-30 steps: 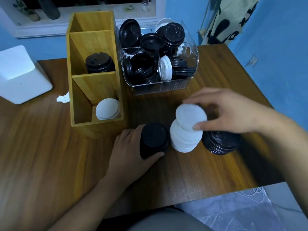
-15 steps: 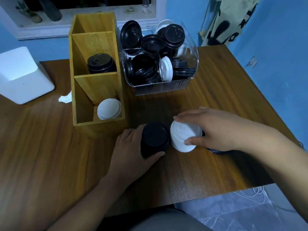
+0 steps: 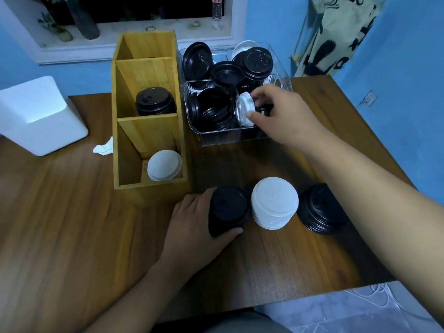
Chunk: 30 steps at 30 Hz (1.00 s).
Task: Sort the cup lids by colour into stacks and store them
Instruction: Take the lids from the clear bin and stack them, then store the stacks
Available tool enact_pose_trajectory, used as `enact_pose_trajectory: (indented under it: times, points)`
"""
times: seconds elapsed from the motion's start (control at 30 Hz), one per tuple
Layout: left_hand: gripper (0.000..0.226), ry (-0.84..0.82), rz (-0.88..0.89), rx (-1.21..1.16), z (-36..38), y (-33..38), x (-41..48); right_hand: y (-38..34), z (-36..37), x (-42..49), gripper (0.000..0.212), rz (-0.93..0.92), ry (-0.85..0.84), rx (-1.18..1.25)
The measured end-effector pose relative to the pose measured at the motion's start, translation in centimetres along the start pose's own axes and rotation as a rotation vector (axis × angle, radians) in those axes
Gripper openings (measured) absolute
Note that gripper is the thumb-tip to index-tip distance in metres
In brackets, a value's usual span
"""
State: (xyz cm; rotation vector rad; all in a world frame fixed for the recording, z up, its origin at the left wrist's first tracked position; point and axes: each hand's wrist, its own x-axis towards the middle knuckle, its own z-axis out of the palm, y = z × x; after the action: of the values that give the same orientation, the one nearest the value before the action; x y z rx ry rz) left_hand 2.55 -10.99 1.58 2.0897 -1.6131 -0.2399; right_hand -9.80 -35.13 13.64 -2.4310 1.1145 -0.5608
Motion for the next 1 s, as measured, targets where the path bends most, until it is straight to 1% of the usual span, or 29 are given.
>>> enact_pose_trajectory:
  times: [0.07, 0.13, 0.27, 0.3, 0.47, 0.53, 0.67, 0.77, 0.83, 0.9, 1.0]
  points:
    - [0.094, 0.001, 0.003, -0.003, -0.1, 0.0, 0.0, -0.1, 1.4, 2.1, 0.037, 0.051, 0.090, -0.011]
    - [0.094, 0.004, 0.007, -0.007, -0.2, 0.1, 0.0, -0.3, 2.3, 3.6, 0.036, 0.054, 0.124, -0.077]
    - [0.094, 0.010, 0.009, -0.003, -0.2, 0.1, 0.0, -0.7, 2.5, 4.9, 0.034, 0.050, 0.104, -0.295]
    - [0.094, 0.010, 0.011, -0.005, -0.2, 0.1, 0.0, -0.8, 2.4, 4.9, 0.032, 0.056, 0.095, -0.314]
    - [0.094, 0.013, 0.015, 0.004, -0.2, 0.1, 0.0, -0.8, 1.5, 5.2, 0.024, 0.194, -0.015, -0.181]
    - [0.094, 0.011, 0.013, 0.003, -0.2, 0.0, 0.0, -0.7, 1.1, 5.4, 0.024, 0.255, -0.012, -0.046]
    - [0.094, 0.004, 0.013, -0.002, -0.2, 0.0, 0.0, -1.0, -1.1, 5.1, 0.023, 0.351, 0.036, 0.387]
    - [0.094, 0.002, 0.010, -0.003, -0.1, -0.1, -0.1, -0.9, -3.9, 3.5, 0.026, 0.324, 0.018, 0.682]
    - [0.094, 0.001, 0.006, -0.003, -0.2, 0.0, 0.0, -0.2, -5.3, 2.0, 0.026, 0.273, -0.063, 0.922]
    - [0.093, 0.012, 0.012, -0.002, -0.2, 0.0, 0.0, 1.0, -5.9, 0.1, 0.028, 0.240, -0.183, 1.084]
    - [0.092, 0.022, 0.017, -0.001, -0.2, 0.1, -0.1, 3.9, -5.1, -2.3, 0.035, 0.290, -0.388, 1.146]
